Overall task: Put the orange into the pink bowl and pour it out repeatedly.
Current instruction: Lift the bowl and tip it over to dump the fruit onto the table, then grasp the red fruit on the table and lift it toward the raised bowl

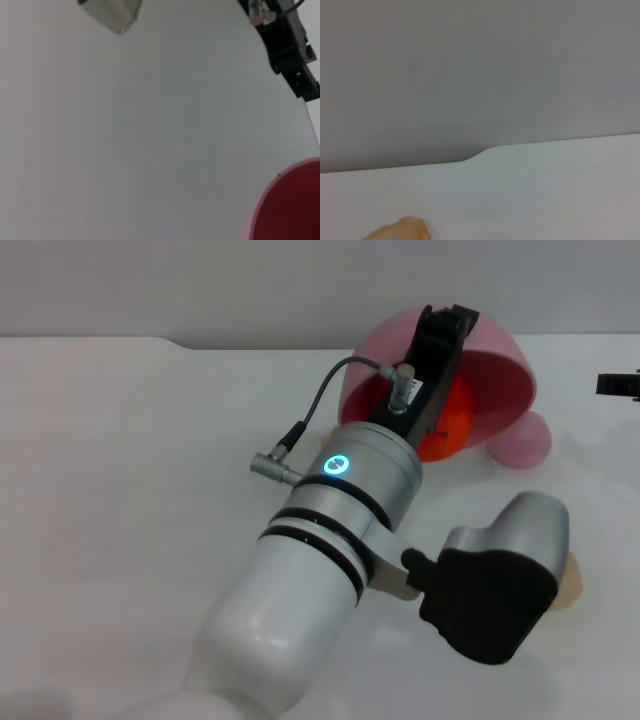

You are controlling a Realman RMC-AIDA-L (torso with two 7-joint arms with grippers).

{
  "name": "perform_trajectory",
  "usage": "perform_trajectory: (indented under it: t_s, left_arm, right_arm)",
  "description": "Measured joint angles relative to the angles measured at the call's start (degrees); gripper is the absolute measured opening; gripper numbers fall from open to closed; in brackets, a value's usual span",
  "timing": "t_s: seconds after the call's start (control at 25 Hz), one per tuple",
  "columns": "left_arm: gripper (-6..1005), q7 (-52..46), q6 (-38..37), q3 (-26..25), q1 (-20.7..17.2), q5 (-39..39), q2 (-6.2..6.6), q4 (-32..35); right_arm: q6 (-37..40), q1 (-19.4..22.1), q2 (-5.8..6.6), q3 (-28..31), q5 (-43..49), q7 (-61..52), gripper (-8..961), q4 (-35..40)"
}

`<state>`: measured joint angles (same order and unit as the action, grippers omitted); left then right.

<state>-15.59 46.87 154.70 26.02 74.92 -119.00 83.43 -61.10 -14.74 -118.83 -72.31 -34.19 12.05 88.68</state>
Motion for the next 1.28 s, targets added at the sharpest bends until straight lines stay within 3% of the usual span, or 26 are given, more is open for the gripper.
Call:
perform_trajectory:
  t_s: [0.4,0.72,0.84,0.96,1.04,1.28]
  left_arm:
    - [42,2.67,-0.08,1.40,-0.12,3.53,-0.07,-2.25]
    - [42,-9.73,0.67,-2.90,-0.15,1.08,-0.09,1.29]
    - [42,-12.90,1.33,-7.07,-0.09,-6.37,-0.11,5.85]
    - [42,-12.44,4.73,-14.27,0.90,-22.76,0.03,12.54]
    - [42,-9.55,10.71,-21.30,2.34,-37.72,0.31,17.10]
    - [42,-4.28,27.22,-36.11,7.54,-61.27,0.39,17.09]
  right_arm:
    - [-0.08,-0.45,0.08,-0.56,0.00,0.04,643,0.00]
    - [-0.08,-0.48,0.09,-0.72,0.02,0.07,643,-0.04]
    - [-0.08,-0.58,0.09,-0.79,0.03,0.08,643,-0.07]
    - [-0.17,-0.71,0.04,-1.22,0.03,0.08,643,-0.09]
    - [-0.26,-0.82,0.03,-1.57,0.03,0.08,643,-0.09]
    - [-0.34,-1.66,0.00,-2.21,0.01,0.07,643,-0.53]
